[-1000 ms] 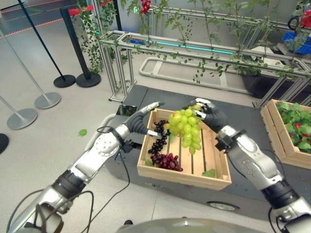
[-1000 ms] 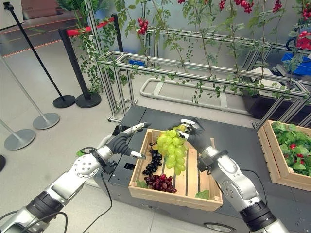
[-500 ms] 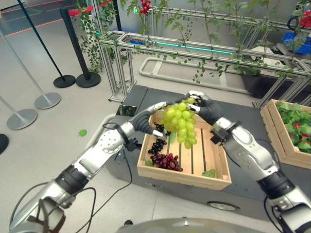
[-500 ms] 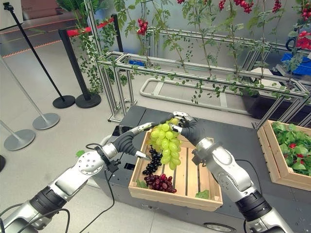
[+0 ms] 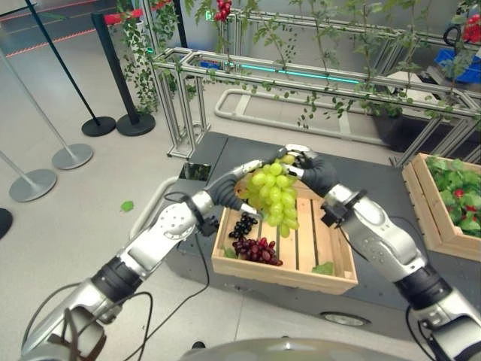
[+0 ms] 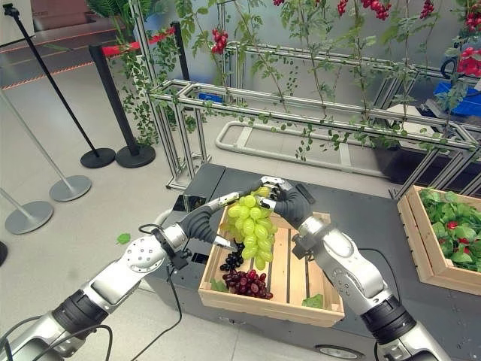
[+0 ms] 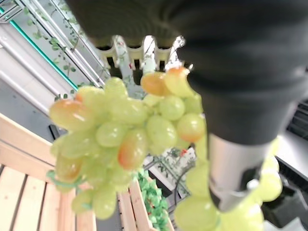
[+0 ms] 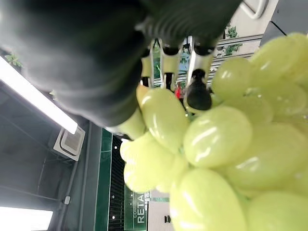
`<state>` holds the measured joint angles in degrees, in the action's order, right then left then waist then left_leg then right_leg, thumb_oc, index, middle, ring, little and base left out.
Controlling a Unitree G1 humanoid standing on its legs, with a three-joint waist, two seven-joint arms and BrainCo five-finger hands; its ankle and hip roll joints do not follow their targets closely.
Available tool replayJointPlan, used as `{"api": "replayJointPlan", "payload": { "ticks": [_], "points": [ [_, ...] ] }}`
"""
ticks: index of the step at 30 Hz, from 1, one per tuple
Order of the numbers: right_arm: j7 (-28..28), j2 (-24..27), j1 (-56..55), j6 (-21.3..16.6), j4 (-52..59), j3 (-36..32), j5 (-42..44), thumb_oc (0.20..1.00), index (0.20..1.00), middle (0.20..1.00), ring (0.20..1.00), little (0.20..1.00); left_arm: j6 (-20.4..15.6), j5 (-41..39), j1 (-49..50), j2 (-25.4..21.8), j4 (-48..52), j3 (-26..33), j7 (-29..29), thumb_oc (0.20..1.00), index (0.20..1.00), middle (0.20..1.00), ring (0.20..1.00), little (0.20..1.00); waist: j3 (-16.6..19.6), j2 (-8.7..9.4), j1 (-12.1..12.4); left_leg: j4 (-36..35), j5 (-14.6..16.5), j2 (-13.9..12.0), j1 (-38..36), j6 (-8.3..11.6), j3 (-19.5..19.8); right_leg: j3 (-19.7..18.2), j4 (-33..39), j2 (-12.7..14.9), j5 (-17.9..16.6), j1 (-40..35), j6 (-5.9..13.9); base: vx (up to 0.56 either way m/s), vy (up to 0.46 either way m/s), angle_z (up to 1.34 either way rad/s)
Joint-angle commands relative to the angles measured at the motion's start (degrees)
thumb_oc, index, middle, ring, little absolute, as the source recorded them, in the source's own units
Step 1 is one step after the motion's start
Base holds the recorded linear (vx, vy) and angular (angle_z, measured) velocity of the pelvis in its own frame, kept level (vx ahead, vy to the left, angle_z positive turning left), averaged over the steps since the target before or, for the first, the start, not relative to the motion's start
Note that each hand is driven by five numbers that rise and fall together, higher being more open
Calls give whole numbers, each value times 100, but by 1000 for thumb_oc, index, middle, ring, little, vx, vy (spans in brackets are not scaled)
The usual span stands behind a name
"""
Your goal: Pick up the fruits from the basket on one side to the basket on the other side
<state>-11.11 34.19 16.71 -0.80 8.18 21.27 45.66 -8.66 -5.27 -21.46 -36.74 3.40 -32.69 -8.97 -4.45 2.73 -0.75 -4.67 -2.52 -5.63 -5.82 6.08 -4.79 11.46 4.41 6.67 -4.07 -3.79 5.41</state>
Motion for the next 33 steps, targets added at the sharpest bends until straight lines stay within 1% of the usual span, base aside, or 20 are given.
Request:
{"api": "replayJointPlan", "payload": {
  "ticks": [1, 15, 25, 33],
  "points": [
    [-133, -230, 531, -350, 702, 17, -11, 200, 200, 200, 200, 200, -177, -68, -464, 174, -84, 4, 96, 1000, 1000, 1000, 1000, 1000, 229, 166, -111, 605, 508, 313, 304, -377, 50, 178, -592, 144, 598, -75, 328, 0, 0, 0],
    [-174, -366, 516, -329, 875, 113, 32, 200, 200, 200, 200, 200, -151, -58, -306, 364, -106, 86, 163, 1000, 1000, 1000, 1000, 1000, 239, 198, -116, 572, 482, 269, 283, -356, 72, 169, -579, 101, 610, -79, 297, 0, 0, 0],
    [-25, -664, 452, -473, 961, 116, 60, 200, 200, 200, 200, 200, -136, -170, -321, 638, -245, 53, 324, 1000, 1000, 1000, 1000, 1000, 249, 247, -136, 578, 455, 229, 315, -335, 111, 234, -607, 66, 646, -85, 260, 0, 0, 0],
    [-51, -820, 391, -449, 1009, 282, 137, 200, 200, 200, 200, 200, -124, -178, -303, 724, -292, 75, 412, 1000, 1000, 1000, 1000, 1000, 230, 248, -125, 593, 447, 206, 337, -330, 130, 249, -630, 54, 658, -65, 245, 0, 0, 0]
  ]
}}
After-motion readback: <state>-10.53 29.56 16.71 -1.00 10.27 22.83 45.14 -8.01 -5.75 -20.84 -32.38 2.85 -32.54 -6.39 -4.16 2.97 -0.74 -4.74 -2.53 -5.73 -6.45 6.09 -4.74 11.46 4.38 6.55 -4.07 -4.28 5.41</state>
